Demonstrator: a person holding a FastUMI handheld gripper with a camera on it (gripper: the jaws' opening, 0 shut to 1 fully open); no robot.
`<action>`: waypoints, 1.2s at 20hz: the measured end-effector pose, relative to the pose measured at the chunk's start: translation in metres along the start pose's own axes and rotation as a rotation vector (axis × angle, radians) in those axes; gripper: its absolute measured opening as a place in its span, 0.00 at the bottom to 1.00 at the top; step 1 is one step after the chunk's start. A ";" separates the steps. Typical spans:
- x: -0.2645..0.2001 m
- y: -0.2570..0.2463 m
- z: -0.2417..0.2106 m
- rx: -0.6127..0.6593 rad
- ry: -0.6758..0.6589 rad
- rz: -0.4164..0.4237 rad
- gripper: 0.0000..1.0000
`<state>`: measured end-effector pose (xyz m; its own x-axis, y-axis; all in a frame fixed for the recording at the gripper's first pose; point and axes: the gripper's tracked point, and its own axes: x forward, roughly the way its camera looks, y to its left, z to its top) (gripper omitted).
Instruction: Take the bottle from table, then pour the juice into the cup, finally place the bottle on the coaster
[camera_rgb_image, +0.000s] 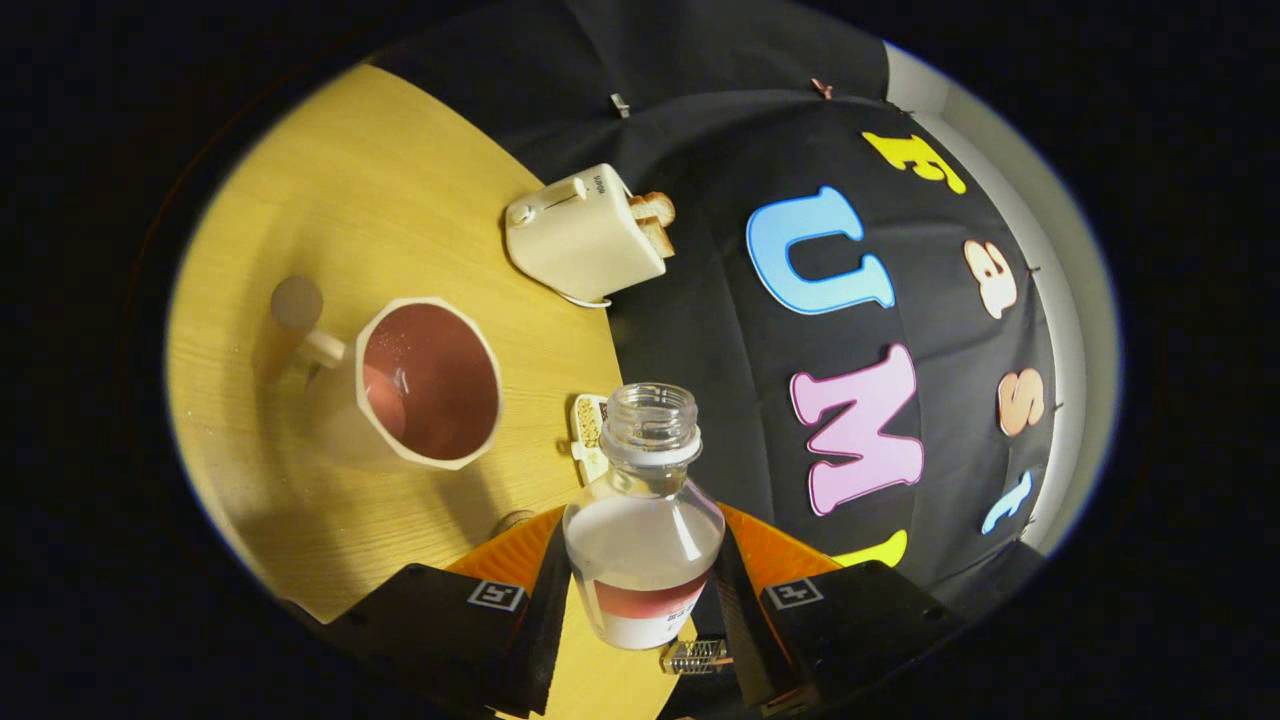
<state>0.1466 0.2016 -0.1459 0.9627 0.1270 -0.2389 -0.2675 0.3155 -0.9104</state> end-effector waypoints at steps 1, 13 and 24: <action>0.001 0.002 0.001 -0.022 -0.006 0.003 0.72; 0.016 0.014 0.010 -0.324 -0.053 0.041 0.72; 0.028 0.015 0.013 -0.500 -0.080 0.052 0.71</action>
<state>0.1687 0.2222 -0.1621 0.9374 0.2080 -0.2792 -0.2439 -0.1798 -0.9530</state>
